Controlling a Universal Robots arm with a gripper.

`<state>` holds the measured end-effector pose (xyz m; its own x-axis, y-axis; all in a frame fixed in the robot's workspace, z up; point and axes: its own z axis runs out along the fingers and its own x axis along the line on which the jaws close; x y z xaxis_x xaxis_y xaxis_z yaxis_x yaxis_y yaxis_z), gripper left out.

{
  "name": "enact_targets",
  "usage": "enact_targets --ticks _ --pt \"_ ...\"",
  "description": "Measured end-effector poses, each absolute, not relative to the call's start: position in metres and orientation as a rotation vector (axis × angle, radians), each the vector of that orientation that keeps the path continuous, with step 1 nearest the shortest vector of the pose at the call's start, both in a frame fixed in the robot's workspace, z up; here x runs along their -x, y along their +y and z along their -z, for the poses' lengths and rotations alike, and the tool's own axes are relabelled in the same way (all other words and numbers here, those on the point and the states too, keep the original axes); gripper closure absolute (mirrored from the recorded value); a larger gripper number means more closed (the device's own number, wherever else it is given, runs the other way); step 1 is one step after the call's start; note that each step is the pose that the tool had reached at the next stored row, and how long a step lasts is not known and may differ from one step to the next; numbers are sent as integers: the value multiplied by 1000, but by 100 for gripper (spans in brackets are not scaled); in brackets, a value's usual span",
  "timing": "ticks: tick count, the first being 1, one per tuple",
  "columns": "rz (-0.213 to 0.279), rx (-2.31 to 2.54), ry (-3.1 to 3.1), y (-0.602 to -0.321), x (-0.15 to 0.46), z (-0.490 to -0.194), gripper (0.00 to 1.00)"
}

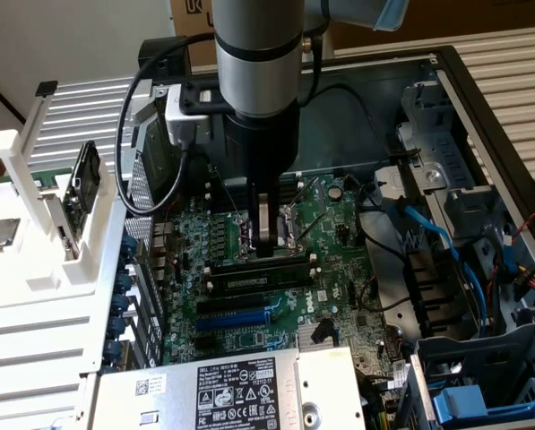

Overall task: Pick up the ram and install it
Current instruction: 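Press down the ram until it locks into place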

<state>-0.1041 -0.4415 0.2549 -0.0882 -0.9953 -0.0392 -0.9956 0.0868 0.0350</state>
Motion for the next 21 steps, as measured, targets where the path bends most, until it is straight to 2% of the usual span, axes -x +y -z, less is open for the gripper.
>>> enact_targets --ticks 21 --pt "-81 1709 2617 -441 104 -255 90"
